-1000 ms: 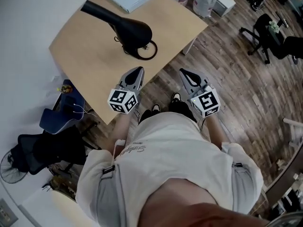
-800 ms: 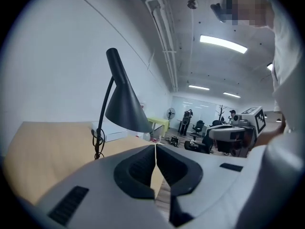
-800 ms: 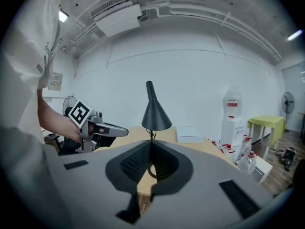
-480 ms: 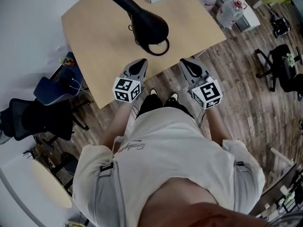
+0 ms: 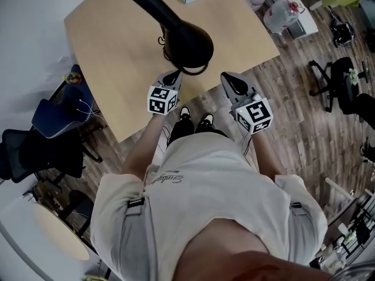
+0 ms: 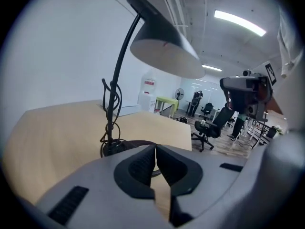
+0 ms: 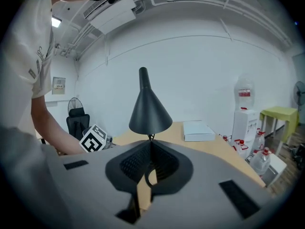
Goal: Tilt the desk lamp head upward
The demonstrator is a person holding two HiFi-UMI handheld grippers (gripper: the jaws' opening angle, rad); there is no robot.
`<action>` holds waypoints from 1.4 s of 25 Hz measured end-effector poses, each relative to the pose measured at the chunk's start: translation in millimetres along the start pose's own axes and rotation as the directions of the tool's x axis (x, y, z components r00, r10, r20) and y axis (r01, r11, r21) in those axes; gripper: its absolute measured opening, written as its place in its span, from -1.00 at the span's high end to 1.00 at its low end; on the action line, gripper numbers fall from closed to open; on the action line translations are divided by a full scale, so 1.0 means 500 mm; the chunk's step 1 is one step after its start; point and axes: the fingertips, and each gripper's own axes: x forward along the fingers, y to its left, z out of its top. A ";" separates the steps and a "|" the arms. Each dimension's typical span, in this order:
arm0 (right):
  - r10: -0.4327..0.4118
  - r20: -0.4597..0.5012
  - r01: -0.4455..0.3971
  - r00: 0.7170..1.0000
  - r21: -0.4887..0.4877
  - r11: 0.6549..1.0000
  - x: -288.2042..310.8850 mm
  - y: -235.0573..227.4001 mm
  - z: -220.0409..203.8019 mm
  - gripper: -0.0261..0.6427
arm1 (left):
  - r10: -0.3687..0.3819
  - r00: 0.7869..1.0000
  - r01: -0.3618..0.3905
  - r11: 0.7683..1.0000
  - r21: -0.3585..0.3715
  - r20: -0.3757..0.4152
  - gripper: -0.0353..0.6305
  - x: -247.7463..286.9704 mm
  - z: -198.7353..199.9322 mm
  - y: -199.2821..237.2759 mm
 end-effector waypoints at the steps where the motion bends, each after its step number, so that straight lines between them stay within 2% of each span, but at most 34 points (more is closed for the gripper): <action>1: -0.002 -0.007 0.002 1.000 0.015 1.000 0.009 -0.003 -0.006 0.94 | -0.003 1.000 0.003 1.000 0.002 -0.026 0.83 0.015 -0.015 0.009; 9: 0.004 -0.043 -0.001 0.999 0.054 0.999 0.064 -0.027 -0.025 0.94 | -0.022 0.976 0.026 1.000 0.016 -0.215 0.83 0.122 -0.108 0.057; 15: 0.041 -0.015 -0.040 0.999 0.060 0.997 0.103 -0.019 -0.017 0.94 | -0.010 0.955 0.022 0.999 0.035 -0.296 0.84 0.153 -0.154 0.089; 23: 0.084 0.025 -0.085 0.996 0.057 0.995 0.123 -0.013 -0.008 0.94 | -0.031 0.945 0.063 0.994 0.089 -0.325 0.85 0.165 -0.160 0.086; 27: 0.101 0.088 -0.104 0.991 0.034 0.994 0.124 -0.004 -0.005 0.94 | -0.023 0.945 0.062 0.992 0.109 -0.326 0.85 0.166 -0.164 0.080; 30: 0.080 0.153 -0.078 0.985 -0.016 0.997 0.117 -0.002 -0.001 0.94 | -0.037 0.945 0.059 0.997 0.057 -0.324 0.85 0.164 -0.164 0.081; 33: 0.077 0.177 -0.077 0.981 -0.012 0.997 0.111 -0.003 0.002 0.94 | -0.067 0.944 0.067 0.998 -0.011 -0.323 0.85 0.164 -0.160 0.085; 35: 0.081 0.175 -0.081 0.981 -0.007 0.997 0.106 -0.003 0.002 0.94 | -0.078 0.943 0.076 0.997 -0.020 -0.324 0.85 0.164 -0.160 0.084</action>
